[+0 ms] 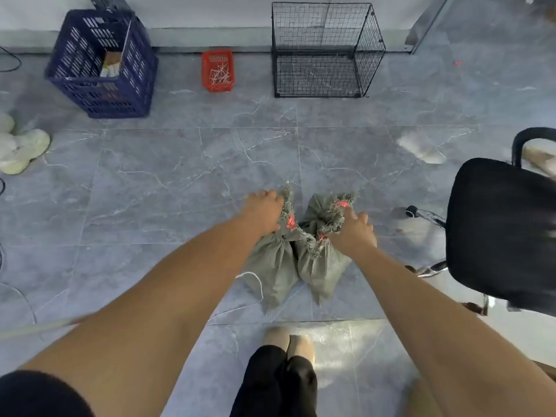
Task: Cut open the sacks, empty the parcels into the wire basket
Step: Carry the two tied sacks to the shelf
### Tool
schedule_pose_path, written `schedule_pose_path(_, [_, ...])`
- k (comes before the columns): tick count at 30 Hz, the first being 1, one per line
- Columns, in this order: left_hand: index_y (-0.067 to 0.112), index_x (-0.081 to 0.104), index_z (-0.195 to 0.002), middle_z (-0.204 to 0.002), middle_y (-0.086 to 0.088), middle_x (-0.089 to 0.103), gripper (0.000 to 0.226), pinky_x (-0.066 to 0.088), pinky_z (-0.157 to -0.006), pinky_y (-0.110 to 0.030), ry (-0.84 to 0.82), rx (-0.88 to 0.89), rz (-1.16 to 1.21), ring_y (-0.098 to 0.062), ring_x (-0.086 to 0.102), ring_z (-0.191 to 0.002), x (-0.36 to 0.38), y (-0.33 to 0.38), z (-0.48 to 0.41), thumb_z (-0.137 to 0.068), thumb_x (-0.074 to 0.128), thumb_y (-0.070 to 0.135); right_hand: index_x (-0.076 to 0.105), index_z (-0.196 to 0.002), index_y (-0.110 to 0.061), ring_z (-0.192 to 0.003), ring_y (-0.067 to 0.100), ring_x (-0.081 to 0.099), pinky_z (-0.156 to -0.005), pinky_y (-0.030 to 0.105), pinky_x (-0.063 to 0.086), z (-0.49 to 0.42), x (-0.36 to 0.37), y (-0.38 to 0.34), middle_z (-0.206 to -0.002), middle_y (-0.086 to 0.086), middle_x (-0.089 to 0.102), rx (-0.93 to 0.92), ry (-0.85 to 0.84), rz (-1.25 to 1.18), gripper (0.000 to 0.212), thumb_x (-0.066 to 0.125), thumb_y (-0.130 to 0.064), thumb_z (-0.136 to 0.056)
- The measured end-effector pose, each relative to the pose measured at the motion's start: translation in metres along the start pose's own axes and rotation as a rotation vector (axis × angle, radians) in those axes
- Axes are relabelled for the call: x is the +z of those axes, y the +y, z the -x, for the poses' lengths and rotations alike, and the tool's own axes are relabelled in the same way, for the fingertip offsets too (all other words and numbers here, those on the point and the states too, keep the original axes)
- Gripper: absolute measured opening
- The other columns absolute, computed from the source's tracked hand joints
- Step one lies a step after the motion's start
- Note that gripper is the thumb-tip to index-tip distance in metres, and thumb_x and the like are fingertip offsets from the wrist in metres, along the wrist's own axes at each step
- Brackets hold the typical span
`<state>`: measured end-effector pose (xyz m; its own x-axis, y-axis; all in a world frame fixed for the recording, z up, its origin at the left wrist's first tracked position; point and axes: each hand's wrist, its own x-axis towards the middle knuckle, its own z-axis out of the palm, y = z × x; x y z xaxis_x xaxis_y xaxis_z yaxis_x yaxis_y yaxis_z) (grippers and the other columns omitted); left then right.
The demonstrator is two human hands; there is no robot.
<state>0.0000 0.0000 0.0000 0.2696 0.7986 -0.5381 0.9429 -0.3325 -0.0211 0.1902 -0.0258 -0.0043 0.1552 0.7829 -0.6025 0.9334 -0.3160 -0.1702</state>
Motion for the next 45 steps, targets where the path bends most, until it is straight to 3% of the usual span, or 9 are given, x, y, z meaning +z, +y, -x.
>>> schedule_pose_path(6, [0.009, 0.025, -0.141, -0.141, -0.013, 0.039, 0.080, 0.035, -0.104, -0.043, -0.084, -0.002, -0.054, -0.030, 0.039, -0.130, 0.034, -0.009, -0.060, -0.080, 0.067, 0.041, -0.016, -0.146, -0.032, -0.133, 0.041, 0.033, -0.098, 0.049, 0.046, -0.063, 0.040, 0.001, -0.155, 0.021, -0.002, 0.090, 0.021, -0.088, 0.097, 0.061, -0.035, -0.087])
schedule_pose_path(11, [0.014, 0.045, -0.126, -0.122, -0.006, 0.057, 0.052, 0.034, -0.101, -0.040, -0.148, -0.017, -0.065, -0.026, 0.052, -0.118, 0.050, -0.019, -0.088, -0.083, 0.064, 0.037, -0.021, -0.145, -0.029, -0.111, 0.036, 0.056, -0.082, 0.041, 0.052, -0.089, 0.062, 0.004, -0.146, 0.023, 0.030, 0.113, 0.121, -0.206, 0.104, 0.064, -0.021, -0.086])
schedule_pose_path(15, [0.009, 0.063, -0.104, -0.094, -0.005, 0.062, 0.021, 0.039, -0.095, -0.036, -0.122, -0.061, -0.094, -0.025, 0.061, -0.103, 0.062, -0.012, -0.093, -0.087, 0.052, 0.003, 0.019, -0.139, -0.009, -0.116, 0.035, 0.051, -0.095, 0.050, 0.047, -0.106, 0.070, 0.009, -0.123, 0.020, 0.057, 0.292, 0.182, -0.340, 0.073, 0.064, -0.021, -0.084])
schedule_pose_path(18, [0.012, 0.063, -0.095, -0.086, -0.003, 0.063, 0.027, 0.037, -0.074, -0.028, -0.084, -0.082, -0.062, -0.024, 0.064, -0.097, 0.059, -0.005, -0.089, -0.084, 0.047, -0.007, 0.054, -0.109, -0.005, -0.088, 0.030, 0.062, -0.084, 0.042, 0.052, -0.106, 0.064, 0.009, -0.091, 0.012, 0.066, 0.318, 0.132, -0.391, 0.027, 0.056, -0.011, -0.082])
schedule_pose_path(20, [0.012, 0.063, -0.092, -0.085, -0.003, 0.064, 0.027, 0.037, -0.070, -0.028, -0.080, -0.084, -0.029, -0.024, 0.064, -0.095, 0.051, 0.000, -0.083, -0.084, 0.046, -0.008, 0.062, -0.106, -0.008, -0.067, 0.024, 0.057, -0.069, 0.032, 0.050, -0.101, 0.056, 0.007, -0.069, 0.005, 0.060, 0.261, 0.115, -0.453, 0.026, 0.054, -0.007, -0.081])
schedule_pose_path(25, [0.014, 0.035, -0.056, -0.061, 0.000, 0.042, 0.038, 0.037, -0.059, -0.025, -0.093, -0.119, 0.050, -0.015, 0.045, -0.055, 0.012, 0.003, -0.061, -0.082, 0.048, -0.010, 0.053, -0.127, -0.001, -0.073, 0.025, 0.052, -0.056, 0.027, 0.041, -0.078, 0.010, 0.006, -0.096, 0.020, 0.065, 0.178, 0.118, -0.475, 0.041, 0.050, 0.001, -0.086])
schedule_pose_path(37, [0.011, 0.053, -0.074, -0.065, -0.002, 0.044, 0.025, 0.035, -0.060, -0.024, 0.229, -0.162, 0.143, -0.017, 0.046, -0.061, -0.173, -0.004, 0.035, -0.081, 0.043, -0.010, 0.063, -0.110, 0.003, -0.066, 0.024, 0.055, -0.042, 0.021, 0.042, 0.021, -0.148, -0.005, -0.087, 0.019, 0.062, 0.151, 0.263, -0.432, 0.029, 0.049, -0.001, -0.085])
schedule_pose_path(40, [0.012, 0.045, -0.066, -0.060, 0.002, 0.033, 0.028, 0.035, -0.060, -0.023, 0.310, -0.190, 0.216, -0.016, 0.044, -0.061, -0.217, -0.008, 0.042, -0.089, 0.040, -0.002, 0.063, -0.105, 0.008, -0.072, 0.027, 0.053, -0.065, 0.033, 0.053, 0.033, -0.189, -0.018, -0.090, 0.021, 0.064, 0.080, 0.321, -0.435, 0.028, 0.047, 0.003, -0.083])
schedule_pose_path(45, [0.006, 0.062, -0.090, -0.079, -0.007, 0.054, 0.026, 0.039, -0.068, -0.032, 0.486, -0.172, 0.112, -0.026, 0.061, -0.089, -0.276, -0.013, 0.037, -0.087, 0.041, -0.008, 0.064, -0.095, 0.007, -0.064, 0.023, 0.050, -0.046, 0.023, 0.037, 0.019, -0.257, -0.035, -0.070, 0.011, 0.053, -0.014, 0.375, -0.457, 0.021, 0.049, 0.005, -0.080])
